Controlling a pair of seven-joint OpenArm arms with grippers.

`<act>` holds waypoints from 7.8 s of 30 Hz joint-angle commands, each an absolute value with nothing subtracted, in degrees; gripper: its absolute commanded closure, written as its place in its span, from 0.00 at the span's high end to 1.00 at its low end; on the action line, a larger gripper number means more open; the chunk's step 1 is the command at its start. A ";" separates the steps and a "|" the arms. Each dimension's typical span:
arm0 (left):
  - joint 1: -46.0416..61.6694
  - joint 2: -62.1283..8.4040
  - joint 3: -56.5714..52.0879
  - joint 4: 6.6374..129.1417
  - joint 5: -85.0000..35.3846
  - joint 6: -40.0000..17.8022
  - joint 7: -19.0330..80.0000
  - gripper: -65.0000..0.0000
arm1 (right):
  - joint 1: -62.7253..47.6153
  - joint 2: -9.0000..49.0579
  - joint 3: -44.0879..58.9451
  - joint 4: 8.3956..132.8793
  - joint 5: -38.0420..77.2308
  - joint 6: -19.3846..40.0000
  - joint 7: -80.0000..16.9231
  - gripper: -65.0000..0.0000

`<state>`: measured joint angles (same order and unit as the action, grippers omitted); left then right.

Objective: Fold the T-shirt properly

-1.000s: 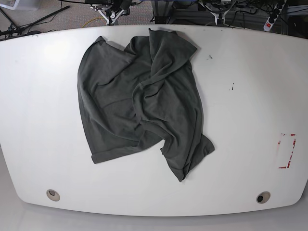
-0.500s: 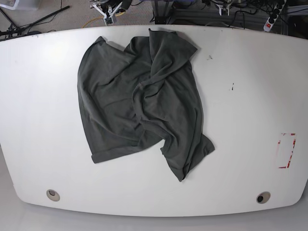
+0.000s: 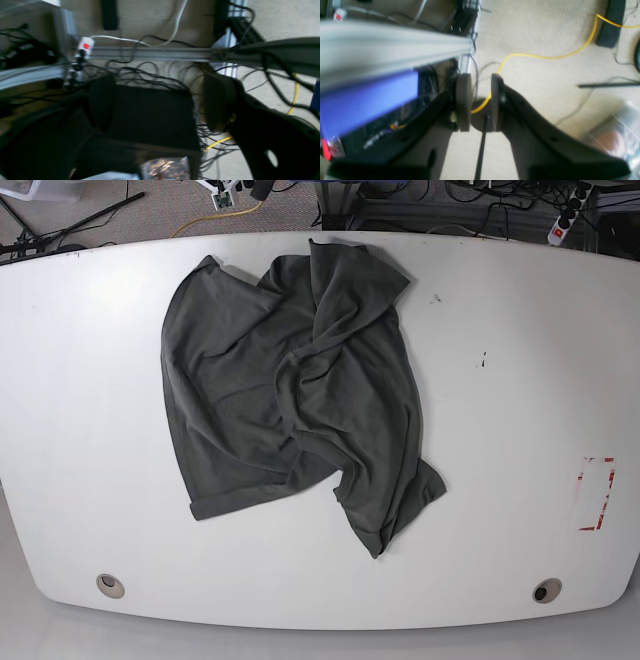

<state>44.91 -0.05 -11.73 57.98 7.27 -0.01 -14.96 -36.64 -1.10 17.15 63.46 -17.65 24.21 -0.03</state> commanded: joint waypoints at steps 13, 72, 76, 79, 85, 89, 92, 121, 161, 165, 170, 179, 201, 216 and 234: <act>62.64 -0.13 -11.65 87.25 7.08 0.04 -15.96 0.77 | -52.97 0.13 17.19 84.18 -4.88 24.66 0.66 0.20; 65.89 -0.57 -5.14 112.40 -4.44 -0.04 -15.96 0.78 | -20.44 5.23 17.10 114.15 5.41 40.00 -32.48 0.64; 64.57 -0.66 -5.32 112.48 -4.44 -0.04 -15.96 0.78 | -12.53 4.44 17.10 112.31 5.41 40.00 -41.36 0.64; 63.78 -0.66 -5.93 112.48 -4.44 -0.04 -15.96 0.78 | -6.64 4.35 17.10 109.41 5.49 40.00 -46.90 0.64; 63.25 -0.66 -6.02 112.48 -4.44 -0.04 -15.96 0.78 | 2.24 2.77 17.10 102.46 5.49 40.00 -53.49 0.64; 61.85 -0.66 -6.11 112.48 -4.44 -0.04 -15.96 0.78 | 5.32 1.63 17.01 98.68 5.49 40.00 -54.29 0.64; 61.14 -0.66 -6.11 112.48 -4.44 -0.04 -15.96 0.78 | 6.64 1.01 15.25 96.40 5.49 40.00 -54.29 0.64; 57.19 -0.66 -7.25 112.40 -4.35 -0.04 -15.96 0.78 | 13.85 -0.48 7.34 79.87 12.09 40.00 -51.03 0.64; 54.73 -0.57 -6.99 112.31 4.44 -0.04 -15.87 0.78 | 16.22 -3.21 7.25 78.37 12.18 40.00 -50.77 0.00; 54.20 -0.57 -6.90 112.40 4.44 -0.04 -14.02 0.78 | 18.51 -3.30 7.25 80.04 12.09 40.00 -50.95 0.00; 51.74 -0.57 -5.32 112.57 4.44 -0.04 -10.07 0.78 | 22.55 -2.86 3.12 83.38 12.09 40.00 -50.95 0.00; 50.24 -0.66 -2.59 112.57 4.44 -0.04 -9.19 0.78 | 32.66 -3.03 -4.44 88.75 6.55 40.00 -51.03 0.00; 39.25 -0.57 11.12 112.40 4.09 -0.04 5.85 0.78 | 59.91 -4.88 -7.08 93.14 -5.76 40.00 -51.03 0.00; 23.60 2.33 20.70 102.55 3.91 -0.04 16.84 0.78 | 59.47 -4.70 -7.16 93.05 -5.76 40.00 -51.03 0.00; 14.29 4.62 20.70 88.92 -5.32 -0.04 16.84 0.78 | 57.98 -4.44 -7.08 93.05 -5.76 40.00 -51.03 0.00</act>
